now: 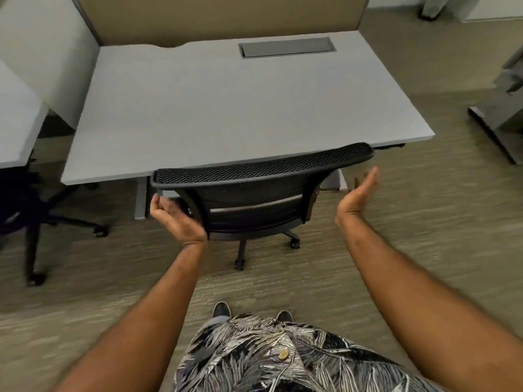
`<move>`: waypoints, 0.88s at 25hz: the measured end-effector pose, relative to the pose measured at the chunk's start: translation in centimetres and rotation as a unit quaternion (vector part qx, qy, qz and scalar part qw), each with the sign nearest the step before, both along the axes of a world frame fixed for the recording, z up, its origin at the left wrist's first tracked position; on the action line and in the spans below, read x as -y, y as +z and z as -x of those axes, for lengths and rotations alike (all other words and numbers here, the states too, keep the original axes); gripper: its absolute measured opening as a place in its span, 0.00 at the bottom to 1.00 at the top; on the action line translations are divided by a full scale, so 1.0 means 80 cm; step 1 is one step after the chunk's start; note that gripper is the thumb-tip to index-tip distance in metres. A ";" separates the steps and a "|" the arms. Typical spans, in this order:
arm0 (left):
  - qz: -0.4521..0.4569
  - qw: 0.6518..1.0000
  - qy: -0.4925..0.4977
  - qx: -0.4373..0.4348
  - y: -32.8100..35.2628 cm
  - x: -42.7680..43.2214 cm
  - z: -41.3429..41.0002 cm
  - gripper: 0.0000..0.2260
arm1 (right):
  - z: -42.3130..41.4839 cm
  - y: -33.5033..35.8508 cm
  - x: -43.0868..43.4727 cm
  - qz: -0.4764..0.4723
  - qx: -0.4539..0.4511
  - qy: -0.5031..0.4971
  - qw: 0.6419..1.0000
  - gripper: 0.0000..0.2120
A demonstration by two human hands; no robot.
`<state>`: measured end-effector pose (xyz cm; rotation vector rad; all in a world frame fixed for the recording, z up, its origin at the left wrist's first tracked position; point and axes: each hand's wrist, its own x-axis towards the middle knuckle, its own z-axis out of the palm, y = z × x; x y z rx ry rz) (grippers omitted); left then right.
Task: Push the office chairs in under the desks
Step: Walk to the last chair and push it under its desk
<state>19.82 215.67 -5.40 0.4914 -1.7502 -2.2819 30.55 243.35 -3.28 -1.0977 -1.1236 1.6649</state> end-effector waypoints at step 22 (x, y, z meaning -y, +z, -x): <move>0.681 0.638 -0.320 -0.165 0.137 -0.006 0.117 0.45 | 0.089 0.106 -0.050 -0.547 0.457 0.257 0.652 0.28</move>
